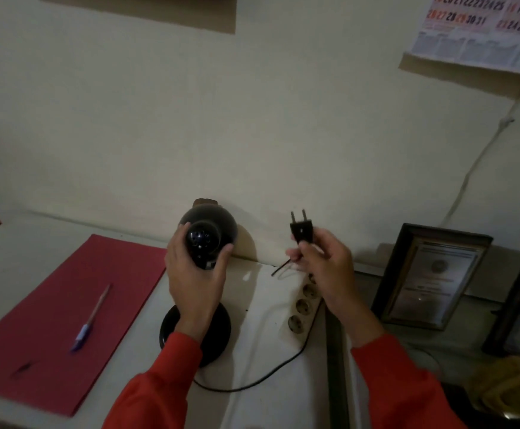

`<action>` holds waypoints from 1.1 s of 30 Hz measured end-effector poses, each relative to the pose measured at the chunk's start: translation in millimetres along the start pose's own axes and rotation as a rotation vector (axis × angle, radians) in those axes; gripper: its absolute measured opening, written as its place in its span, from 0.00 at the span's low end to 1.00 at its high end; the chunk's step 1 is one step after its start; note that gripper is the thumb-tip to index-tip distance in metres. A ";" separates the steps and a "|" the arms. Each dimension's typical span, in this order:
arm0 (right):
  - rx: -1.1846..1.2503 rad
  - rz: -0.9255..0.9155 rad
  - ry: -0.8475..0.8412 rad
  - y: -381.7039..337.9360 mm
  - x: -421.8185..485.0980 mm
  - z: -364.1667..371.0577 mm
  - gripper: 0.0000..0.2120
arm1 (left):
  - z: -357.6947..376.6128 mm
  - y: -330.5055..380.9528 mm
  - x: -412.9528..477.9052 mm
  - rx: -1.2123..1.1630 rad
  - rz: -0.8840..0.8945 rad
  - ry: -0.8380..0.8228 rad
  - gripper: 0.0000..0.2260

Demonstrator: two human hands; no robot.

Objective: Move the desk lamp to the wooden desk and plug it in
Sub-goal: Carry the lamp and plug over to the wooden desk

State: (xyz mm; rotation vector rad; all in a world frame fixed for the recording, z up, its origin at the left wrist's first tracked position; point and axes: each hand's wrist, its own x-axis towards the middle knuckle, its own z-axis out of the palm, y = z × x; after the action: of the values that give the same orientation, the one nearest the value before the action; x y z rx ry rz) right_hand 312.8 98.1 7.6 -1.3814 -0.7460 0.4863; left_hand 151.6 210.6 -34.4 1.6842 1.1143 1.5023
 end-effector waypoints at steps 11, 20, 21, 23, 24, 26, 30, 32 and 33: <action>0.165 -0.329 -0.009 -98.5 20.9 3.9 0.12 | -11.4 1.9 16.4 -0.038 0.041 -0.119 0.26; 0.101 -0.349 0.024 -90.3 3.8 -7.8 0.13 | -22.6 26.3 24.2 -0.226 0.181 -0.248 0.27; 0.103 -0.318 0.039 -85.7 -0.1 -9.2 0.13 | -24.0 29.5 23.8 -0.239 0.188 -0.241 0.26; 0.101 -0.278 0.058 -80.7 -9.0 -12.2 0.12 | -28.5 35.9 24.4 -0.263 0.204 -0.212 0.24; 0.091 -0.274 0.058 -80.9 -13.3 -13.4 0.13 | -31.2 40.1 25.6 -0.272 0.210 -0.195 0.24; 0.063 -0.294 0.046 -88.0 -21.3 -16.7 0.13 | -37.6 52.5 27.8 -0.298 0.228 -0.173 0.23; 0.062 -0.372 0.043 -124.0 -36.4 -26.5 0.13 | -54.0 85.4 29.9 -0.322 0.312 -0.174 0.24; 0.059 -0.421 0.046 -145.2 -46.9 -32.3 0.13 | -62.4 102.6 28.7 -0.319 0.372 -0.176 0.26; 0.055 -0.440 0.049 -155.1 -52.8 -35.5 0.12 | -67.0 110.8 27.2 -0.316 0.401 -0.177 0.26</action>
State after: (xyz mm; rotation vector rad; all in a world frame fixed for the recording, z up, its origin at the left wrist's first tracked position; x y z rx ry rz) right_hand 284.5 13.3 149.4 -1.1308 -0.9580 0.1253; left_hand 106.6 178.4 85.7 1.8370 0.4321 1.6259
